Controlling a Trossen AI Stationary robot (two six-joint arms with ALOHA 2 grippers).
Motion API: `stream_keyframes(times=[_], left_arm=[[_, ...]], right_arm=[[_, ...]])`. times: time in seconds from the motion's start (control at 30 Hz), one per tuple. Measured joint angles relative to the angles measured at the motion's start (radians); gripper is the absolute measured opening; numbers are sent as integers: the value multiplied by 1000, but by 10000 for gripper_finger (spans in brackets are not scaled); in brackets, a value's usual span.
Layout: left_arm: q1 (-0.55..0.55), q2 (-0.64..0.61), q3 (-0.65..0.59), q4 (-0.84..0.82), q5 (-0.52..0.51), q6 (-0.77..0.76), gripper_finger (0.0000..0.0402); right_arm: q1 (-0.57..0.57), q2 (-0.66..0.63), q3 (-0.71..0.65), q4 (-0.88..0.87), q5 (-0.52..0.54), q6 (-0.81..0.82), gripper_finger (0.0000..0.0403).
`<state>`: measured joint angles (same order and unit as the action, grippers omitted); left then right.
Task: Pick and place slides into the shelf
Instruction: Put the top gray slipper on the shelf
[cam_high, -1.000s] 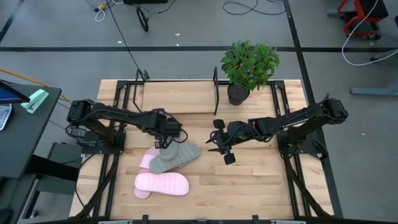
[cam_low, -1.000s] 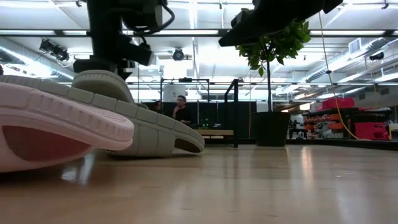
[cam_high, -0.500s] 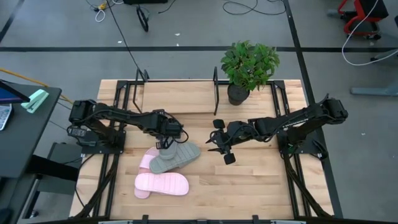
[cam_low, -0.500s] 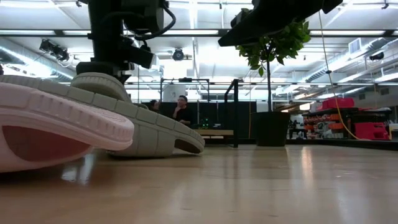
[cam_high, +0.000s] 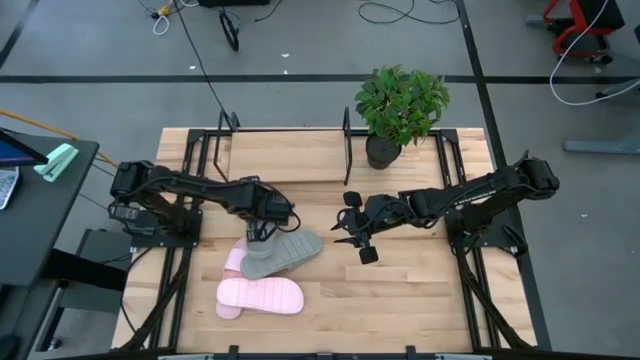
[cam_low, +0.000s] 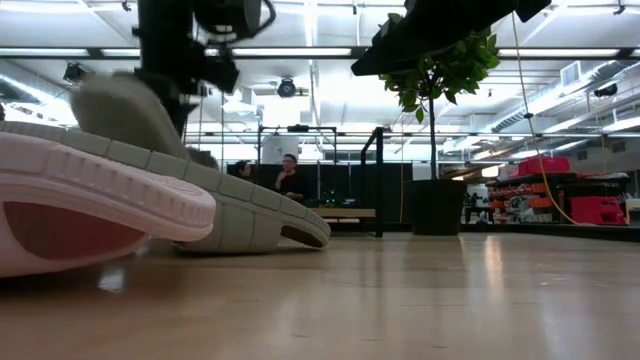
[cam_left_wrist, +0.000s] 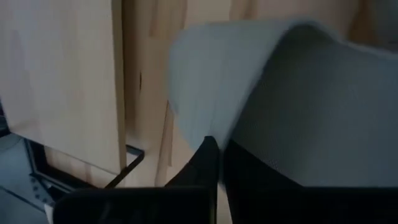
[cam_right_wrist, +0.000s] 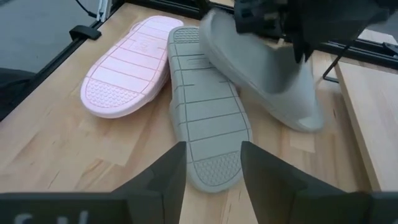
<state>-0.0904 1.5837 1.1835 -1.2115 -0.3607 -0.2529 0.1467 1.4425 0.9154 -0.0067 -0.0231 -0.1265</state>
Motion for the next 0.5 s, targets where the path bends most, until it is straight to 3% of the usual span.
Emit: stream_keyframes(times=[0.2, 0.4, 0.5], left_arm=[[-55, 0, 139, -158, -8, -28, 10], [-65, -1, 307, -344, -114, -58, 14], [-58, -6, 380, -356, -161, -47, 12]], right_arm=[[0, 0, 0, 0, 0, 3, 158], [0, 0, 0, 0, 0, 4, 158], [0, 0, 0, 0, 0, 4, 158]])
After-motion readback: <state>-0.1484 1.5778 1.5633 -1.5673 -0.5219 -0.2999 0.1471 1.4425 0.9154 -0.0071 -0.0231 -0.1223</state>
